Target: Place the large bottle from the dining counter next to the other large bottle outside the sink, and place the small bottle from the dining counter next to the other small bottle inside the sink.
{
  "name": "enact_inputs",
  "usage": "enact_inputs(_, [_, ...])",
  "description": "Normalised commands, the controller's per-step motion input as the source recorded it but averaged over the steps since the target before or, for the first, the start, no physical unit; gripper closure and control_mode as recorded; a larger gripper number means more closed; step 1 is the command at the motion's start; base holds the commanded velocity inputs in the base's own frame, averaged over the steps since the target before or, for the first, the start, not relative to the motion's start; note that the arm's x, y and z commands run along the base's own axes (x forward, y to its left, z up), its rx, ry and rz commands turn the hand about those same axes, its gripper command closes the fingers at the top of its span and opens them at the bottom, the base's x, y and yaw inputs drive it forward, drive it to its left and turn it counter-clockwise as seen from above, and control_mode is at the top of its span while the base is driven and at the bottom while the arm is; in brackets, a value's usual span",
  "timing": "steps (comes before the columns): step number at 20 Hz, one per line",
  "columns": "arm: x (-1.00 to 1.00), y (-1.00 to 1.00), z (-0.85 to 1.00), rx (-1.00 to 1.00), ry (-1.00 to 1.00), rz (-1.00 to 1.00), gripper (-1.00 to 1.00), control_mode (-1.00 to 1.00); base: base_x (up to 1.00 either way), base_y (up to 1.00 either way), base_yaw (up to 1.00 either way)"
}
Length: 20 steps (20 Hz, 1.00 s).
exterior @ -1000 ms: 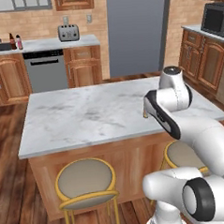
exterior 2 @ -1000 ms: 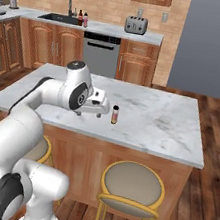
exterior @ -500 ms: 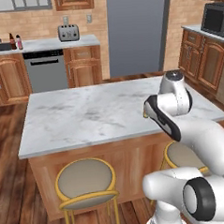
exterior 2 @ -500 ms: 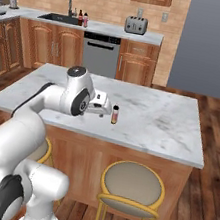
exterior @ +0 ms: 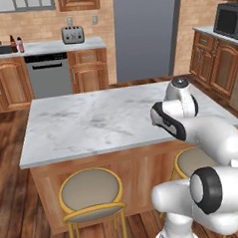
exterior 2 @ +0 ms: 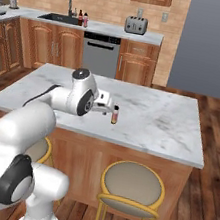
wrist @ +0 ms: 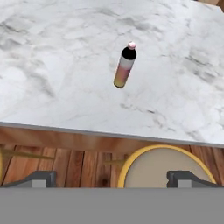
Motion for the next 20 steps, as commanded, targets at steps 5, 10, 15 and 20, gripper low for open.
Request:
enact_inputs(5, [0.39,-0.09,0.0,0.02,0.0,0.0,-1.0,-1.0,0.0,0.0,0.0])
enact_inputs(10, [0.32,-0.09,0.0,0.03,0.0,0.0,-1.0,-1.0,0.0,0.0,0.0])
enact_inputs(15, [0.25,-0.02,-0.01,0.04,0.0,0.0,-1.0,-1.0,0.0,0.0,0.0])
enact_inputs(20, [0.13,0.0,-0.14,0.01,0.0,0.0,-1.0,-1.0,0.0,0.0,0.0])
